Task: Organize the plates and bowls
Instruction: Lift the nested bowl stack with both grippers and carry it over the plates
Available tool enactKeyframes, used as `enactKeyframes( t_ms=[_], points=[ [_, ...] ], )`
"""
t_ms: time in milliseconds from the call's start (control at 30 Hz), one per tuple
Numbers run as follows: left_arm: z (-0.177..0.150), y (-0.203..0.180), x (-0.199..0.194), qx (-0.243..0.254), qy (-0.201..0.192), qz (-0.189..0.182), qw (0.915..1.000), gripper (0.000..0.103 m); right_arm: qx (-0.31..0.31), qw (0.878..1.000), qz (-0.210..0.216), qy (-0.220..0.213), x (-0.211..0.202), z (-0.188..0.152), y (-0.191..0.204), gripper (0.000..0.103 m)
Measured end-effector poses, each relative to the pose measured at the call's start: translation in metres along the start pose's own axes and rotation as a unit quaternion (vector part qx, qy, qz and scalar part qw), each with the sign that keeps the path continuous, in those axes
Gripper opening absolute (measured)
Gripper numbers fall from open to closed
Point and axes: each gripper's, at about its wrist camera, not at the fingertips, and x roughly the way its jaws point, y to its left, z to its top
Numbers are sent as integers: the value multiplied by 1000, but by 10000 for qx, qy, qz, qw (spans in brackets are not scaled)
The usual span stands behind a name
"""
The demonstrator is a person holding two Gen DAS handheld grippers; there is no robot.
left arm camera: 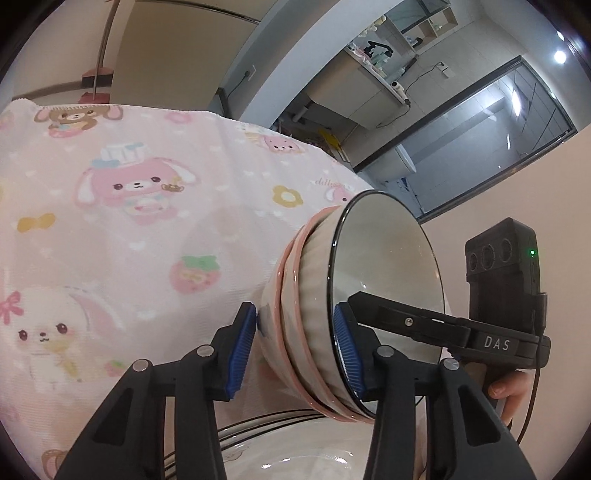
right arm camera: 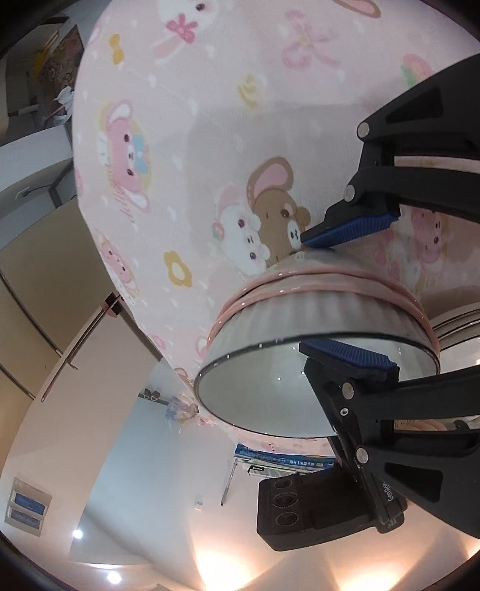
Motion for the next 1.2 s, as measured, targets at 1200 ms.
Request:
enactKeyframes(
  t_ms=[1200],
  points=[
    [-2,-18,-49,-200,-625,237,9976,40,366,9965,677,-320,-25,-7,23,47]
  ],
)
